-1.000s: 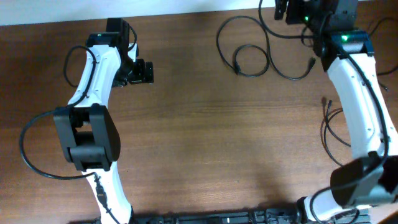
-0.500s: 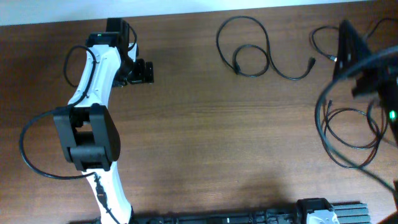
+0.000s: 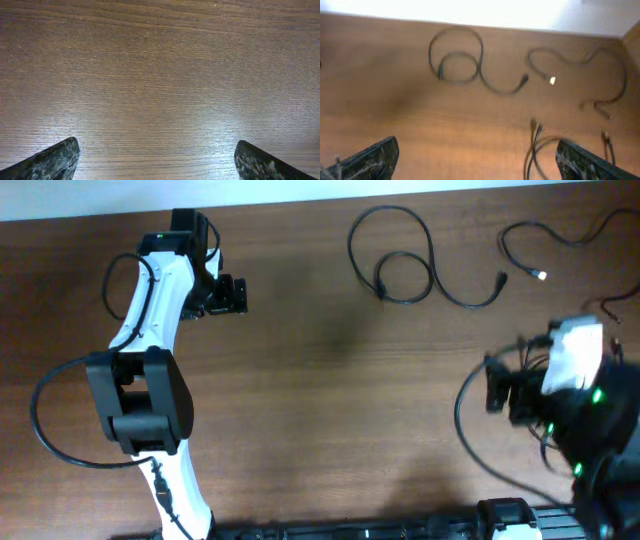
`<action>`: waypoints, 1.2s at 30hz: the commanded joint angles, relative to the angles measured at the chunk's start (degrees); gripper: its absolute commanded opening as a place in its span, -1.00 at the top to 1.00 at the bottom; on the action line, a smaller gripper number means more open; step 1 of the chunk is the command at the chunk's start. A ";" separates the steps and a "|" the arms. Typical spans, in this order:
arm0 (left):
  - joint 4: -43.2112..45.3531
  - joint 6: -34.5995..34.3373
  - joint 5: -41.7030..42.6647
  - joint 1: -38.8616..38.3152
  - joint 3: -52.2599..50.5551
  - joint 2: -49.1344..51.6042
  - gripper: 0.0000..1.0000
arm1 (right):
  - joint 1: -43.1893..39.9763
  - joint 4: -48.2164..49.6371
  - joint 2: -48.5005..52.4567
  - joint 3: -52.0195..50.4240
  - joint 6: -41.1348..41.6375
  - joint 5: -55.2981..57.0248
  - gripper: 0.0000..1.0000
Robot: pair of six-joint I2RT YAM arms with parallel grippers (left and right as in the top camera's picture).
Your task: Untangle cables
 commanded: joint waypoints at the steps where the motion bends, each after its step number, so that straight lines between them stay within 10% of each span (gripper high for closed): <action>1: -0.09 -0.31 0.44 0.15 0.94 0.13 -0.98 | -0.11 13.49 -11.45 -16.72 -0.48 0.72 -0.97; 9: -0.09 -0.33 0.44 0.15 0.94 0.13 -0.98 | -2.84 49.46 -40.85 -58.03 0.42 -2.97 -0.97; 36: -0.09 -0.31 0.42 0.15 0.94 0.13 -0.98 | -4.90 54.42 -40.81 -66.55 5.99 -2.93 -0.97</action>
